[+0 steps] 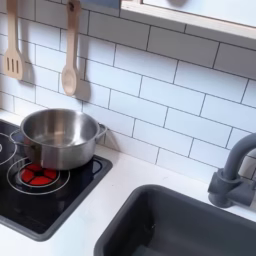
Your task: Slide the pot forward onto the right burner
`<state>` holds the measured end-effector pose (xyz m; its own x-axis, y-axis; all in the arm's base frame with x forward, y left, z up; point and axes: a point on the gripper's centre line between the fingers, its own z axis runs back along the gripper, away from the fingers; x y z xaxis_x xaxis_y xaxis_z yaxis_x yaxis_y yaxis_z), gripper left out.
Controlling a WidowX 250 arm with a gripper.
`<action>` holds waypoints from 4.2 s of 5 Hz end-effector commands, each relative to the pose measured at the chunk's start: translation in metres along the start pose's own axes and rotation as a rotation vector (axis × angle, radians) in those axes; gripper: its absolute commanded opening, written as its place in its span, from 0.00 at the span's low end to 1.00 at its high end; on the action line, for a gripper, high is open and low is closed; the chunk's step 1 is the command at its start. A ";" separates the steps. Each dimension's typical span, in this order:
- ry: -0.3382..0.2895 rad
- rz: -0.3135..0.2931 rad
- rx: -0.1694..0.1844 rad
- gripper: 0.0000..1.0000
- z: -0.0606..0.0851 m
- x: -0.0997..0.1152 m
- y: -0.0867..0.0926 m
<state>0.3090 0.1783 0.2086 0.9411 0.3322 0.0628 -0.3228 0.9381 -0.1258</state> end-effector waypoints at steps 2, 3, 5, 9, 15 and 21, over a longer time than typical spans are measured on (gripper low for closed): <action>-0.004 0.017 0.000 1.00 -0.001 0.001 0.001; -0.005 0.019 0.000 1.00 -0.003 0.001 0.000; 0.009 0.021 0.011 1.00 -0.008 0.002 0.000; -0.006 0.031 0.022 1.00 -0.007 0.004 -0.002; 0.011 0.030 0.025 1.00 -0.014 0.001 -0.005; 0.031 -0.003 0.016 0.00 -0.019 -0.008 -0.016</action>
<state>0.3079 0.1600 0.1915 0.9428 0.3314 0.0362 -0.3258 0.9389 -0.1114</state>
